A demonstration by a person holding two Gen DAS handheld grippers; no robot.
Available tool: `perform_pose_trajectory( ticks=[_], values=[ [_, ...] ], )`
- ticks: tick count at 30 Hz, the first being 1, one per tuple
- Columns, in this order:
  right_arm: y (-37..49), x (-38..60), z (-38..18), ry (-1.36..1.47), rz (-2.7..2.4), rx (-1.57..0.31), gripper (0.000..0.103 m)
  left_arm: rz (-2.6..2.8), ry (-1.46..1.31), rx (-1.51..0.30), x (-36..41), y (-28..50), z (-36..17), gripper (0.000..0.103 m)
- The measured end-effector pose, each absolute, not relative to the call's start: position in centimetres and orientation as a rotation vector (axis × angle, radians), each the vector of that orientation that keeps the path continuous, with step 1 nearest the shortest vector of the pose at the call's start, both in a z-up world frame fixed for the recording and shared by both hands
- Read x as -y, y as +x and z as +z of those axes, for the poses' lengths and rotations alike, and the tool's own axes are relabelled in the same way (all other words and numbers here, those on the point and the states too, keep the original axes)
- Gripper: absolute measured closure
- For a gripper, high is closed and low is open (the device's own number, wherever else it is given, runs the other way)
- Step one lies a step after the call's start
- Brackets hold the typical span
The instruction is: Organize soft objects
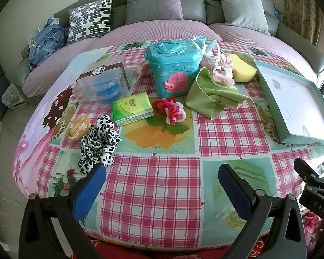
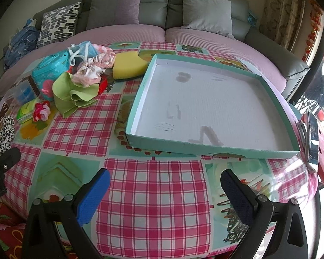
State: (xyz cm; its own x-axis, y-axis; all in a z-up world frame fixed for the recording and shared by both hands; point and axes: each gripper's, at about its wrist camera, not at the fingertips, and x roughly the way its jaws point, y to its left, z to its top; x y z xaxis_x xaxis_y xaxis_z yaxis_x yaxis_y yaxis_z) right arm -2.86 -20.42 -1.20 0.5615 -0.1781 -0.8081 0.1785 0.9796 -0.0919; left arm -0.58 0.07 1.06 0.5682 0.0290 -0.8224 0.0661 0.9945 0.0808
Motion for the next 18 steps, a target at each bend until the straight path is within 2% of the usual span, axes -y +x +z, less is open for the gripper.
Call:
perform_pose_trajectory(
  ticks=[18],
  values=[
    [-2.92,20.45,-1.21,-0.001,-0.210,-0.951,0.000,-0.022,0.125,-0.967,0.02,-0.57,0.88,0.000]
  ],
)
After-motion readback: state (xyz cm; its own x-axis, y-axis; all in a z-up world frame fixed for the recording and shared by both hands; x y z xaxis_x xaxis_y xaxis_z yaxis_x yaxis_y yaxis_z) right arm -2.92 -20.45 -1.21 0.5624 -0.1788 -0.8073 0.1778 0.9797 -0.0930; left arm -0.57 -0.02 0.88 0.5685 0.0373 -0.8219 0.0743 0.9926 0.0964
